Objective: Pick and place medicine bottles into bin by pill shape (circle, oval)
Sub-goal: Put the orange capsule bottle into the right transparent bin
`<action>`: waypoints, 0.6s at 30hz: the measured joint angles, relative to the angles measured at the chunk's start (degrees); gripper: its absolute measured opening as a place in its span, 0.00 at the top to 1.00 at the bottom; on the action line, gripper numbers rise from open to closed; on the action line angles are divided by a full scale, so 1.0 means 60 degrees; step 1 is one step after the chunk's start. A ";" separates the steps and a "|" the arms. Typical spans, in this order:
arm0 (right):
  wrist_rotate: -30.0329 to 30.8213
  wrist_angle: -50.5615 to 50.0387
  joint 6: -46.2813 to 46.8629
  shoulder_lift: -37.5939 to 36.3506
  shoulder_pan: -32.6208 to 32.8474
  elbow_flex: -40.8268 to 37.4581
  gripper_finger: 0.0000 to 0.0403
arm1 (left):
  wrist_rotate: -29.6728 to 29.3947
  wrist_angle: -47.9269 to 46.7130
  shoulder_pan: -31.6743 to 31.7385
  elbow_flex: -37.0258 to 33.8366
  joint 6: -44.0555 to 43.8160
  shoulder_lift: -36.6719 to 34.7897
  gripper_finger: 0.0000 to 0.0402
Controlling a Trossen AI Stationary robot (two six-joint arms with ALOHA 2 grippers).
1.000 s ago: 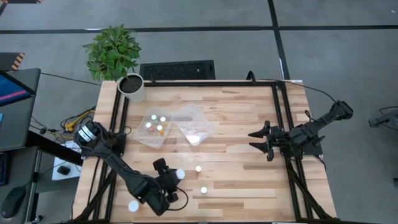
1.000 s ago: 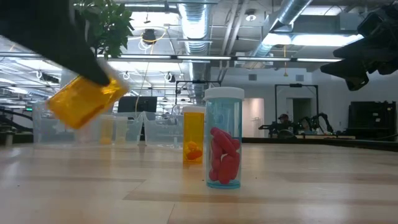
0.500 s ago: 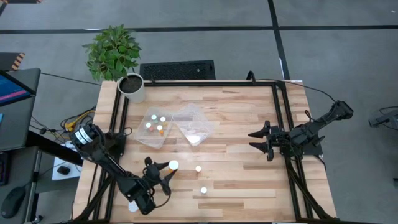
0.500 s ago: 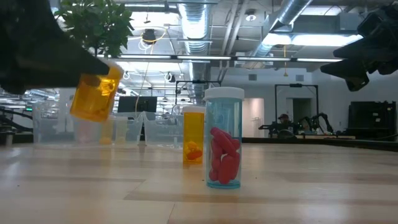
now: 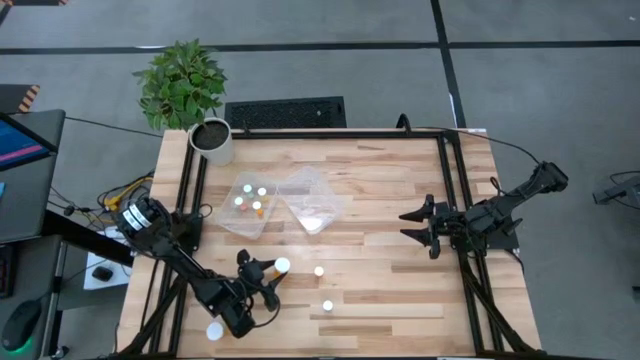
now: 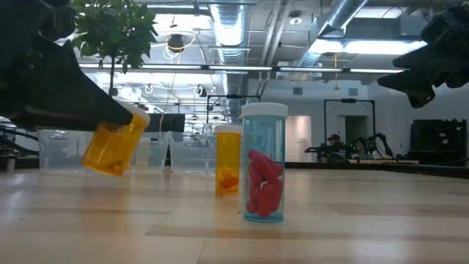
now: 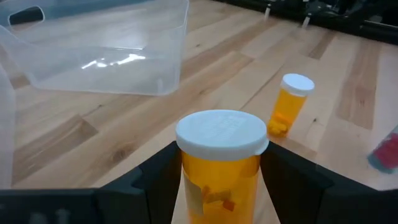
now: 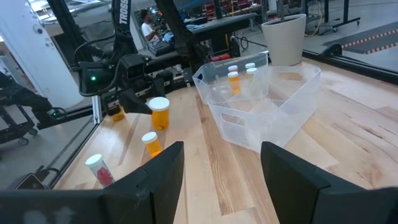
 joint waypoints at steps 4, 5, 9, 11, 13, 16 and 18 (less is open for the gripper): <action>0.0000 -0.0003 0.0000 0.0001 -0.0001 0.0000 0.44 | 0.0004 -0.0004 0.0015 0.0000 0.0000 0.0000 0.50; 0.0000 0.0000 0.0003 0.0001 0.0002 0.0000 0.44 | 0.0004 -0.0004 0.0015 0.0000 0.0000 0.0000 0.50; 0.0000 0.0000 0.0004 -0.0002 -0.0001 -0.0003 0.44 | 0.0375 -0.0007 0.0019 0.0000 0.0000 0.0000 0.49; 0.0000 -0.0003 0.0004 -0.0003 -0.0001 -0.0003 0.44 | 0.0598 -0.0007 0.0026 0.0000 -0.0007 0.0004 0.47; 0.0000 -0.0002 0.0004 -0.0003 -0.0001 0.0000 0.44 | 0.0705 -0.0007 0.0026 0.0000 -0.0018 0.0004 0.45; 0.0000 -0.0002 0.0007 -0.0002 0.0002 0.0000 0.44 | 0.0887 -0.0007 0.0026 0.0000 -0.0004 0.0004 0.43; 0.0000 0.0001 0.0007 -0.0001 0.0002 -0.0002 0.44 | 0.1157 -0.0011 0.0026 0.0000 0.0006 0.0004 0.41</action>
